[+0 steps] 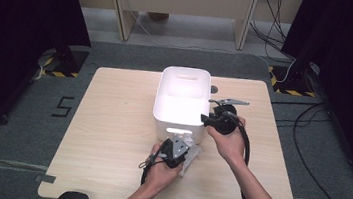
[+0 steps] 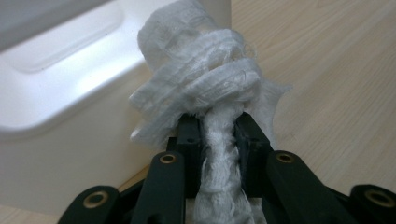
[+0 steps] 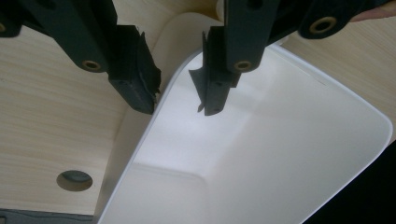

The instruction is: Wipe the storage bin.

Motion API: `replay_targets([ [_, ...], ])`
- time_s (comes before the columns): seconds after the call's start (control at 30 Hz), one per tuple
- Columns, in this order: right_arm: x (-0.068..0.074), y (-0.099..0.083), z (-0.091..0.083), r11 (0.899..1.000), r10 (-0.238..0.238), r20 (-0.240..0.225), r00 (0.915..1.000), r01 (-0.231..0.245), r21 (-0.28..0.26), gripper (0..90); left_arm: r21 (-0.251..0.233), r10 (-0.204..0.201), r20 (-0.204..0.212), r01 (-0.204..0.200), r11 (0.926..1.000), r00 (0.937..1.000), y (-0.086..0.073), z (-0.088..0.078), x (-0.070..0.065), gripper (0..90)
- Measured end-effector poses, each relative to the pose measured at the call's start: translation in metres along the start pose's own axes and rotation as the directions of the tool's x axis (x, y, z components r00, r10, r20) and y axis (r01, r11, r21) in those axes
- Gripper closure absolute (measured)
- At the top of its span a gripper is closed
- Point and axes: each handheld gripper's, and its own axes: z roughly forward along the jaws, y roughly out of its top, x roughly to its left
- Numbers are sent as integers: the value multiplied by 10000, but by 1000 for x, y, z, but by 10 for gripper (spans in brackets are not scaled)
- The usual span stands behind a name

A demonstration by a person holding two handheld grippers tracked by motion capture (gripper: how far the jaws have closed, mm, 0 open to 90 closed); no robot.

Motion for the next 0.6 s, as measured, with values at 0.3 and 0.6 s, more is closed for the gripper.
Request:
replay_targets([
  [0.3,0,0,0,10000,7,-10,10000,-7,-9,658,69,-142,143,141,9999,9998,-1,5,-1,748],
  [0.6,0,0,0,10000,47,-15,10000,-47,14,658,-352,-147,206,154,9993,9997,9,-4,-2,749],
])
